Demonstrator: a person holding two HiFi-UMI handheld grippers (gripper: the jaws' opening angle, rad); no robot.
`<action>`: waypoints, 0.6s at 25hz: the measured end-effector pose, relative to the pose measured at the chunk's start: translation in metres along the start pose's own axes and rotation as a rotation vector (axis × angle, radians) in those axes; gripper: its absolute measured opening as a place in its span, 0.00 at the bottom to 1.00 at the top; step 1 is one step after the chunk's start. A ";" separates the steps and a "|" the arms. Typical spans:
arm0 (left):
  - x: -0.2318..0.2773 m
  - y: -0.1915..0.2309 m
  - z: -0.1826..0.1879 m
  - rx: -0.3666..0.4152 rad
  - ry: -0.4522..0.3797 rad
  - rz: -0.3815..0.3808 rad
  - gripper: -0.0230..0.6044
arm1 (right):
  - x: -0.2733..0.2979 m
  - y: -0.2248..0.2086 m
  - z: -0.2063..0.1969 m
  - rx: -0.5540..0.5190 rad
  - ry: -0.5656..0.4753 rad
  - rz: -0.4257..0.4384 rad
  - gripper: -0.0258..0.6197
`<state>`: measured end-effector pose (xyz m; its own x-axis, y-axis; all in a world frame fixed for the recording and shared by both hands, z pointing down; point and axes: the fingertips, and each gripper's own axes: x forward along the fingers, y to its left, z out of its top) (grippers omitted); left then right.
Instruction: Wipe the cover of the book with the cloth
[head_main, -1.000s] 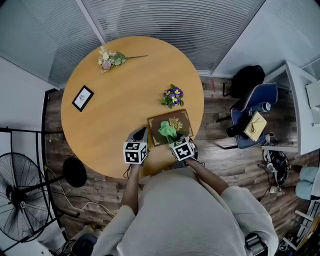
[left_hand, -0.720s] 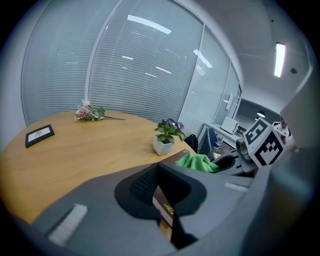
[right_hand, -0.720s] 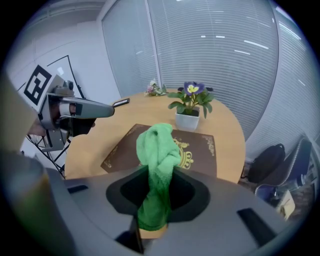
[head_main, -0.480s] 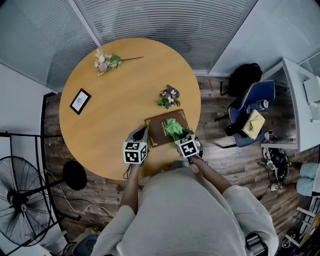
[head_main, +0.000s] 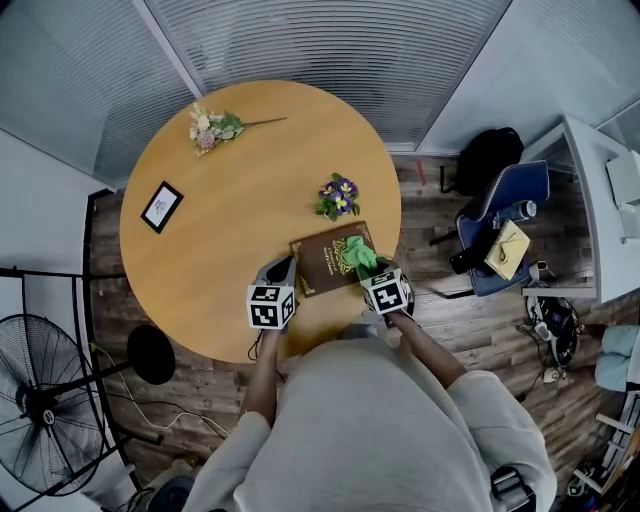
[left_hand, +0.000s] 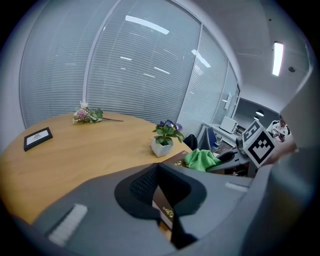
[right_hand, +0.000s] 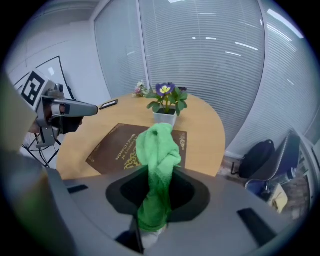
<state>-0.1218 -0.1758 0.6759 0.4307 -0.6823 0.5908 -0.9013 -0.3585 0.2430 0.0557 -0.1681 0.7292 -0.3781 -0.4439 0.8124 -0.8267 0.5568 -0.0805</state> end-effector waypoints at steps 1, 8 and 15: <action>0.000 0.000 0.000 0.000 -0.001 0.000 0.05 | 0.000 -0.002 -0.001 0.002 0.000 -0.005 0.19; -0.001 0.001 0.003 0.004 -0.012 0.004 0.05 | -0.002 -0.016 -0.004 0.014 -0.009 -0.030 0.19; -0.006 0.006 0.008 0.006 -0.027 0.019 0.05 | -0.005 -0.031 -0.003 0.015 -0.024 -0.062 0.19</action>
<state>-0.1291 -0.1790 0.6674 0.4147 -0.7057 0.5745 -0.9091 -0.3491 0.2273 0.0844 -0.1811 0.7293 -0.3357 -0.4939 0.8021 -0.8548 0.5174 -0.0392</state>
